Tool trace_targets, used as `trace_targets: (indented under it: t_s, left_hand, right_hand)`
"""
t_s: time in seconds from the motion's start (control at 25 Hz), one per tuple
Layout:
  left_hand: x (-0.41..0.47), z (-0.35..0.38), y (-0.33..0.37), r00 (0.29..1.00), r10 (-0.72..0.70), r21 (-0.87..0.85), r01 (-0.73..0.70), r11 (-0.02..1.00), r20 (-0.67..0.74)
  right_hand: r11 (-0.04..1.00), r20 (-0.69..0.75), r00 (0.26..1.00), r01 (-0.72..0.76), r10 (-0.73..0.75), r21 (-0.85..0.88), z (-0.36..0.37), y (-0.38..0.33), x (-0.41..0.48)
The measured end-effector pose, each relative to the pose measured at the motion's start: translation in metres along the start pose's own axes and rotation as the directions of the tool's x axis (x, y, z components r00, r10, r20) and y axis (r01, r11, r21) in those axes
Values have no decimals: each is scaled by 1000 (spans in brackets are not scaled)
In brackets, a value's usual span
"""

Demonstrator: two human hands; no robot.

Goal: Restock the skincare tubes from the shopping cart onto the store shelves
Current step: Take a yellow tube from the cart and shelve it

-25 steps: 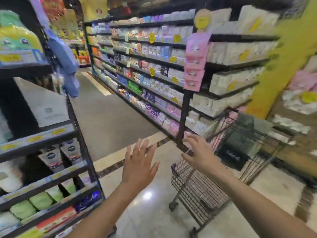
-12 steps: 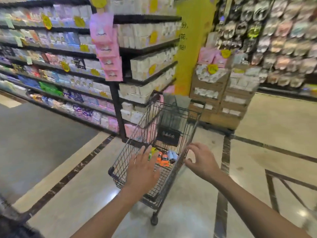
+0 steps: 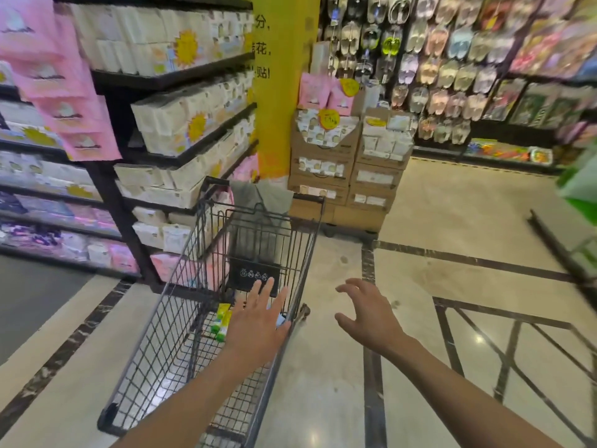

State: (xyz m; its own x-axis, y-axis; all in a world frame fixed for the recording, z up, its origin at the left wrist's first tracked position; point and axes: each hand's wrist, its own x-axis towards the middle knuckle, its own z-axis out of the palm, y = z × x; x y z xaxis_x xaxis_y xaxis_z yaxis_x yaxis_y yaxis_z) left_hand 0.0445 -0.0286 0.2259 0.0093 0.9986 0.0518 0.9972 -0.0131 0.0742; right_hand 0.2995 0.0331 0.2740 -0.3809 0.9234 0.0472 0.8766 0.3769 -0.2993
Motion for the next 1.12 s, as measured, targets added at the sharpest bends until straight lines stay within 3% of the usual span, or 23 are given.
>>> trace_targets:
  t_s: [0.4, 0.64, 0.84, 1.12]
  left_hand:
    - [135, 28, -47, 994, -80, 16, 79, 997, 72]
    - [198, 34, -66, 963, -259, -15, 261, 965, 71]
    - [216, 38, -90, 881, -458, 1, 461, 887, 115]
    - [181, 67, -147, 738, -638, -46, 661, 749, 220]
  right_hand:
    - [989, 5, 992, 122, -122, -83, 12, 9, 174]
    - [957, 73, 955, 290, -288, -26, 24, 10, 292]
    - [861, 208, 840, 507, -501, 24, 53, -7, 374]
    - [752, 381, 665, 642, -642, 148, 134, -76, 418]
